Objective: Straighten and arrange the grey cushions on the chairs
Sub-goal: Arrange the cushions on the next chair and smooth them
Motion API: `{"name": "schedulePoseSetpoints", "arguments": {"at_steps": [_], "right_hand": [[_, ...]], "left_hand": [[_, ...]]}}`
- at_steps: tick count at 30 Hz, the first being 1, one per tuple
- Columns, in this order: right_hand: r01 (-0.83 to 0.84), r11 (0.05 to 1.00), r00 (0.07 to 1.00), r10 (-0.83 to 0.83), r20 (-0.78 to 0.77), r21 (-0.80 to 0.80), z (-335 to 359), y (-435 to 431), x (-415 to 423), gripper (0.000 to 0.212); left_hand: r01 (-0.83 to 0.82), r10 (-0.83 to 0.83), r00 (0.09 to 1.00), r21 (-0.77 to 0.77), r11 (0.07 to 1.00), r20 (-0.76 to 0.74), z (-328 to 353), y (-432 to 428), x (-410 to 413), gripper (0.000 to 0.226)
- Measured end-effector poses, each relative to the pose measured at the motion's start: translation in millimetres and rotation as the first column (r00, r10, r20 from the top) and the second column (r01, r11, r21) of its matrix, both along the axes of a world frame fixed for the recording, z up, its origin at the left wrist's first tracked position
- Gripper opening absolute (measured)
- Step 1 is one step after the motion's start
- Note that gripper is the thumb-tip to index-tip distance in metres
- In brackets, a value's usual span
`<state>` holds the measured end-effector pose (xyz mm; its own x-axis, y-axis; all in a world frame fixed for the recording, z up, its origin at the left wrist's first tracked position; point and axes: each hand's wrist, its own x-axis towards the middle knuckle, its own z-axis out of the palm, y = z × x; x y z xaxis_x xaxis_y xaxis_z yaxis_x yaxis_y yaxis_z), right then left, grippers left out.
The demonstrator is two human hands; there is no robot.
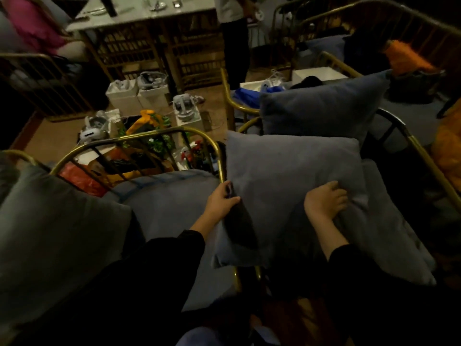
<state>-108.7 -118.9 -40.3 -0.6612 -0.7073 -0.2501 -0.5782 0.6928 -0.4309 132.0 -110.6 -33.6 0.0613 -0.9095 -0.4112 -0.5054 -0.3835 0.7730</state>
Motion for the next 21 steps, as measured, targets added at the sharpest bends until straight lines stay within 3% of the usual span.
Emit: {"name": "schedulePoseSetpoints", "arguments": {"at_steps": [3, 6, 9, 12, 17, 21], "right_hand": [[-0.171, 0.982, 0.982, 0.163, -0.091, -0.086, 9, -12, 59, 0.054], [-0.418, 0.895, 0.907, 0.401, -0.131, -0.153, 10, -24, 131, 0.05], [-0.614, 0.747, 0.771, 0.636, 0.005, -0.256, 6, -29, 223, 0.047], [-0.765, 0.601, 0.569, 0.799, 0.194, -0.233, 0, -17, 325, 0.047], [-0.916, 0.369, 0.271, 0.856, 0.44, -0.155, -33, 16, 479, 0.056], [-0.926, 0.346, 0.188, 0.769, 0.611, -0.151, -43, 6, 581, 0.083]], "left_hand": [[-0.078, 0.079, 0.997, -0.029, 0.997, 0.01, -2, 12, 56, 0.057], [-0.146, 0.158, 0.981, -0.103, 0.984, 0.114, 4, 32, 133, 0.046], [-0.239, 0.28, 0.938, -0.204, 0.949, 0.204, 21, 53, 220, 0.038], [-0.28, 0.384, 0.841, -0.301, 0.912, 0.38, 35, 78, 313, 0.035], [-0.331, 0.336, 0.652, -0.143, 0.933, 0.68, 33, 107, 441, 0.064], [-0.339, 0.257, 0.629, -0.039, 0.94, 0.734, 13, 137, 502, 0.095]]}}
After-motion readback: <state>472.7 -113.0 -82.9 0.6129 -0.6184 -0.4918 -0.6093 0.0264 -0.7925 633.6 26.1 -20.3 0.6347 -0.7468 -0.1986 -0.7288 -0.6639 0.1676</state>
